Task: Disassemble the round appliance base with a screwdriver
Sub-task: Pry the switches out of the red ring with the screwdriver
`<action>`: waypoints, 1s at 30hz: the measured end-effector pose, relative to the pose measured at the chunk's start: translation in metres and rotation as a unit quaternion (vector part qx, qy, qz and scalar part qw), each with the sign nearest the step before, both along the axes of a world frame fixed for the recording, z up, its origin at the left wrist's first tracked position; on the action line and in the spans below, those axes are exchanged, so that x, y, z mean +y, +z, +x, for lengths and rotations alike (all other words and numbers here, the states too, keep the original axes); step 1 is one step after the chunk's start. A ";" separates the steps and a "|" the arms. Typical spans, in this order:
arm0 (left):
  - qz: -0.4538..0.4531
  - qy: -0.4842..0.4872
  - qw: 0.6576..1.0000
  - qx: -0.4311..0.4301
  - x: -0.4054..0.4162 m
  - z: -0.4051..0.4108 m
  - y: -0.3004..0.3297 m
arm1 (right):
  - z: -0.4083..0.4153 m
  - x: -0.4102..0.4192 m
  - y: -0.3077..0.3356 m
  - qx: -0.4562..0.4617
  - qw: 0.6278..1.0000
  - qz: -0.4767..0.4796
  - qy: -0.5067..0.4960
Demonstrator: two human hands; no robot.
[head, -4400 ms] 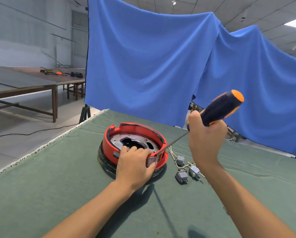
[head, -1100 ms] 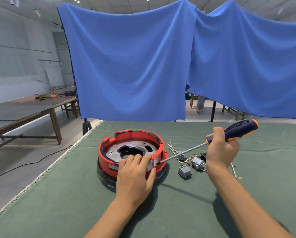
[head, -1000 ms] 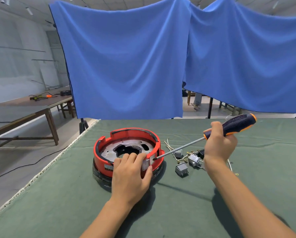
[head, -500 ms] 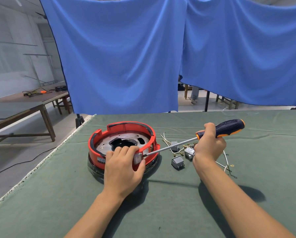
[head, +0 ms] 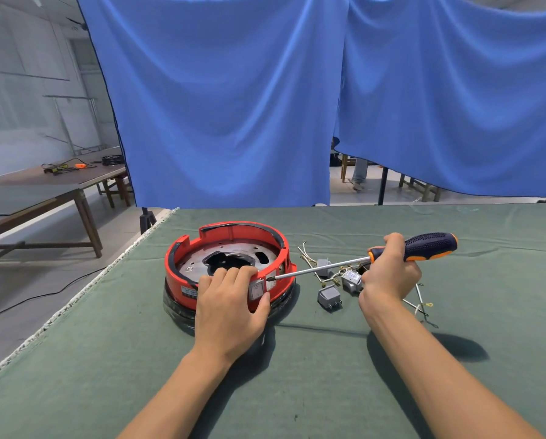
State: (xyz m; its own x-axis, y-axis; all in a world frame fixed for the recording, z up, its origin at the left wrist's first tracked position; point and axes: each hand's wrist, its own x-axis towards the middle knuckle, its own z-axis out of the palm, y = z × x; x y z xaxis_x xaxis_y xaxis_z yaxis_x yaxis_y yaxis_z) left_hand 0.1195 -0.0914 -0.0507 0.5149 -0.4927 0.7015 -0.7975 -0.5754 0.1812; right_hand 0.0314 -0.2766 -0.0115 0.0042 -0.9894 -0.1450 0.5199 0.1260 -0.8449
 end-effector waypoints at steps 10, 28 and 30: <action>-0.004 -0.001 1.000 0.004 -0.001 -0.001 0.000 | 0.001 0.000 -0.005 0.006 1.000 0.010 -0.005; -0.030 -0.018 0.999 0.026 -0.003 -0.003 0.000 | 0.028 -0.015 -0.007 0.065 0.995 0.057 0.040; -0.037 -0.026 0.999 0.023 -0.003 -0.003 -0.001 | 0.037 -0.020 0.001 0.089 0.993 0.038 0.067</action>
State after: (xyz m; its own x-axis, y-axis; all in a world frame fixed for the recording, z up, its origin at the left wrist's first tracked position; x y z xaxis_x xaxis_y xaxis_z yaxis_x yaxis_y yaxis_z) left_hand 0.1166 -0.0947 -0.0514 0.5230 -0.4676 0.7126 -0.8157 -0.5170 0.2594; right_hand 0.0680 -0.2962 -0.0109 0.1027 -0.9681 -0.2285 0.3384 0.2500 -0.9072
